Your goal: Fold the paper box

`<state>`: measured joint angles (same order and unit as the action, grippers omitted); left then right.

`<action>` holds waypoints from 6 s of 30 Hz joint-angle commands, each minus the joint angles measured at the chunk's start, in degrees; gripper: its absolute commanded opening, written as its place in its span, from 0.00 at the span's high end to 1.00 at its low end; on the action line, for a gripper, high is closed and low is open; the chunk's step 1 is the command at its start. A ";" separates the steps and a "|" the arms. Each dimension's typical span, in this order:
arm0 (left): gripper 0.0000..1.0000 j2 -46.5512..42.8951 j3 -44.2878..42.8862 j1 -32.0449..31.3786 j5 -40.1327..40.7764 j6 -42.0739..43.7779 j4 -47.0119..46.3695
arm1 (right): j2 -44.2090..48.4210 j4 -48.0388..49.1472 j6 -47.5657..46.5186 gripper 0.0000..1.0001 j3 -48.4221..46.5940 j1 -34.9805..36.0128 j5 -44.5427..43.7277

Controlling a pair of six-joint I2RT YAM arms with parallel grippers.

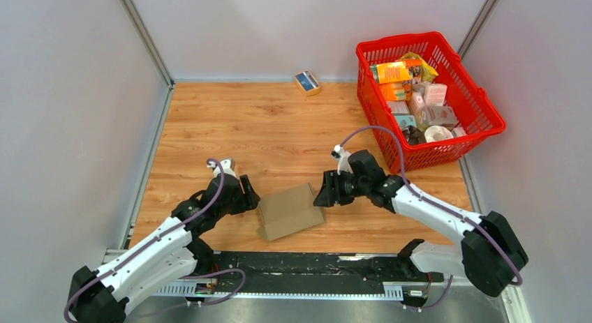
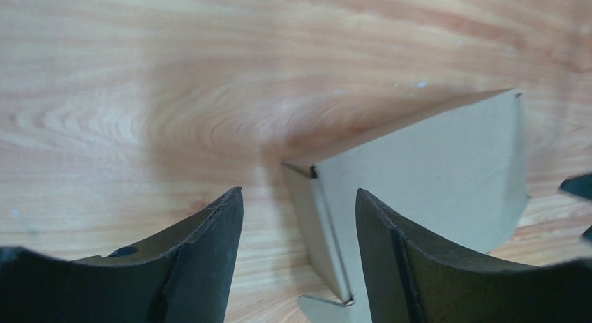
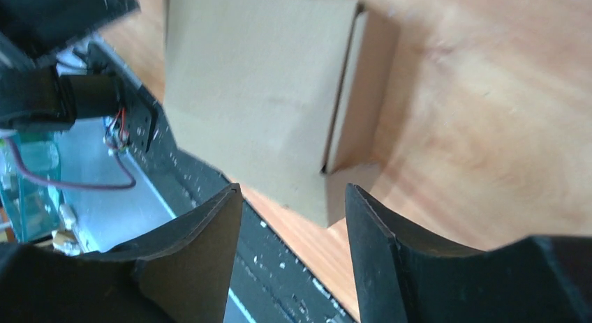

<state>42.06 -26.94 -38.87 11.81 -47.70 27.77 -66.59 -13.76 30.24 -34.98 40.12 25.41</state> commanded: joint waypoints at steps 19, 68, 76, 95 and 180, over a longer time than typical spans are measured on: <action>0.25 -6.20 13.49 1.26 -11.55 -11.18 -17.03 | -24.82 9.27 -6.42 0.75 -5.98 -11.11 6.49; 0.59 -6.65 8.40 13.90 -35.35 -29.38 -13.27 | 3.57 -0.67 -29.96 0.00 -11.78 25.39 -35.58; 0.63 -5.68 9.18 19.44 -45.38 -35.70 -14.15 | -2.57 9.19 -45.35 0.00 -10.28 37.22 -43.78; 0.26 -11.82 8.31 20.33 -44.96 -31.17 -10.38 | -12.00 26.33 -49.32 0.51 -4.57 45.84 -70.59; 0.93 14.89 -17.53 -5.34 -13.48 31.97 -6.24 | -18.32 -22.01 -26.11 0.02 -24.35 19.47 -24.62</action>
<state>59.31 -40.73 -43.90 -1.28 -17.10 19.64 -86.80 -38.24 3.25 -59.18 59.90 1.41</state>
